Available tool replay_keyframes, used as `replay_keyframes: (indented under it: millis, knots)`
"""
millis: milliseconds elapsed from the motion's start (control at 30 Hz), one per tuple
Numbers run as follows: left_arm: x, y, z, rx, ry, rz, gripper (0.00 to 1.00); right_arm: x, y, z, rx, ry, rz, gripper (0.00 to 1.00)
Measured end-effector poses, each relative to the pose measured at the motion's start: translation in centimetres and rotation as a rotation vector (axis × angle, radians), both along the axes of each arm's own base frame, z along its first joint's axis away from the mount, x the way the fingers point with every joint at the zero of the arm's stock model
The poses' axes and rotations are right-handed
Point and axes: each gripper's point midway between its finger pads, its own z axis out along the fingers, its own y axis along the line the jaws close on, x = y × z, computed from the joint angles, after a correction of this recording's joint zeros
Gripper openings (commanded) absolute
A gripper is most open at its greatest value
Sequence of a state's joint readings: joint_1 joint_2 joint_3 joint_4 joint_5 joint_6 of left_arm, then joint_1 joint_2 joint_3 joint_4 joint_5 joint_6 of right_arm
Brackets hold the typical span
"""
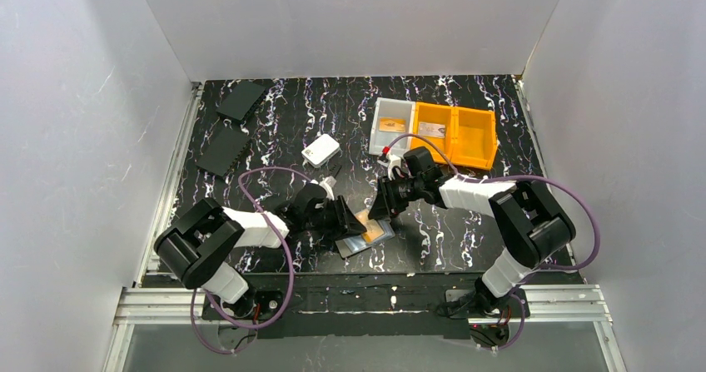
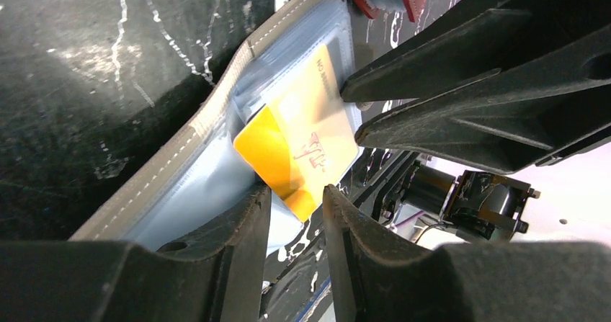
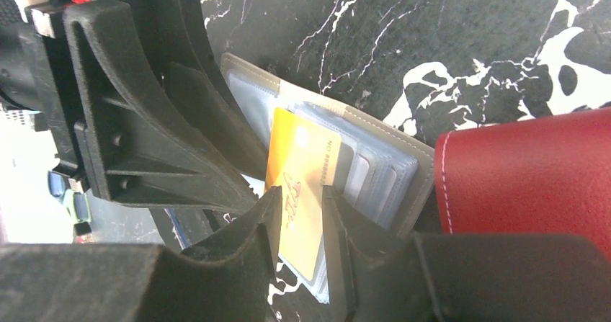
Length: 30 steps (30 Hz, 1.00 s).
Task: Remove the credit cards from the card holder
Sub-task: Remove the credit card from the card holder.
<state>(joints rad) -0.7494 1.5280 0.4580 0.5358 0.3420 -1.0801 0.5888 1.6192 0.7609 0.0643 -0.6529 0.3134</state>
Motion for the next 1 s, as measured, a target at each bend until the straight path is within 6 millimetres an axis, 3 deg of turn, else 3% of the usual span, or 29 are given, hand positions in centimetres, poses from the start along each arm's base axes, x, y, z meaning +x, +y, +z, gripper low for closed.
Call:
replay_keyframes:
  millis: [233, 500, 733, 1000]
  knots:
    - [0.1, 0.8, -0.6, -0.032, 0.05, 0.061, 0.22, 0.0, 0.3, -0.1, 0.014, 0.01, 0.005, 0.35]
    - [0.5, 0.7, -1.4, -0.147, 0.112, 0.153, 0.19, 0.0, 0.3, 0.0, 0.022, 0.012, 0.011, 0.34]
    - [1.0, 0.0, -1.2, -0.295, 0.152, 0.199, 0.0, 0.5, 0.1, -0.1, 0.024, 0.005, -0.004, 0.34]
    - [1.1, 0.2, -0.7, -0.326, 0.136, 0.22, 0.0, 0.5, -0.2, -0.3, 0.02, 0.004, -0.008, 0.35]
